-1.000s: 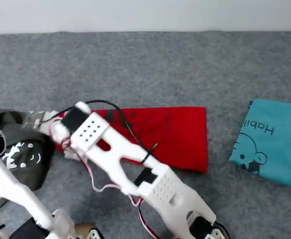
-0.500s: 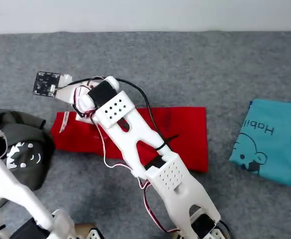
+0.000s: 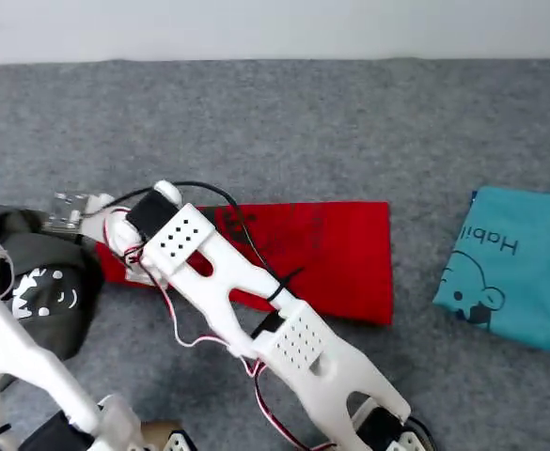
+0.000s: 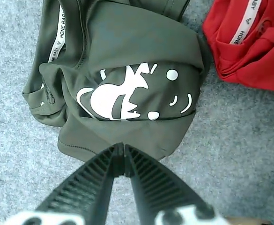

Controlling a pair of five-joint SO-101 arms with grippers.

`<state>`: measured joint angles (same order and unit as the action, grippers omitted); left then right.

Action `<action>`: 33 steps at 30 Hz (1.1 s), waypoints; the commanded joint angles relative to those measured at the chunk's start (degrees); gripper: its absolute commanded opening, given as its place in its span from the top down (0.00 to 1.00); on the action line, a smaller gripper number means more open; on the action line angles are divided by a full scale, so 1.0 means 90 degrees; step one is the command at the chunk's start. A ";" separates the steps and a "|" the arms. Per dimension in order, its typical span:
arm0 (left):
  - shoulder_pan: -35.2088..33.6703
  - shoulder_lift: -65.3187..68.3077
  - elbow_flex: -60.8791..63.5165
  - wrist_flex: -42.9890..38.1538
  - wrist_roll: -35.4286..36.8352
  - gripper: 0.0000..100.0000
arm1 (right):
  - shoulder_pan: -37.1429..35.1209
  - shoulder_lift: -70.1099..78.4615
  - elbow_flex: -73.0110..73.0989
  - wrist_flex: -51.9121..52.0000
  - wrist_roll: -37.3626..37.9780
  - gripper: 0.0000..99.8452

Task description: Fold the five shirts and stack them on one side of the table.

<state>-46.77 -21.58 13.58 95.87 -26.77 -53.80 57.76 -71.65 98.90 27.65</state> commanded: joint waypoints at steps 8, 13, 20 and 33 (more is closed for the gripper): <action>0.0039 -0.0234 -0.0034 -0.0049 0.0010 0.99 | 0.1197 0.0396 -0.1377 -0.1509 0.1319 0.98; 0.0039 -0.0215 -0.0034 -0.0147 0.0010 0.99 | 0.0884 0.0366 -0.1641 -0.0952 0.1358 0.98; 0.0039 -0.0225 -0.0034 -0.0176 0.0010 0.99 | 0.0386 0.0698 -0.1495 -0.0464 0.1338 0.98; 0.0039 -0.0244 -0.0034 -0.0166 0.0010 0.99 | -0.0405 0.1197 -0.1504 0.0317 0.0410 0.98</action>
<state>-46.77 -21.58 13.58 95.87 -26.77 -54.86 72.09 -83.25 97.58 32.40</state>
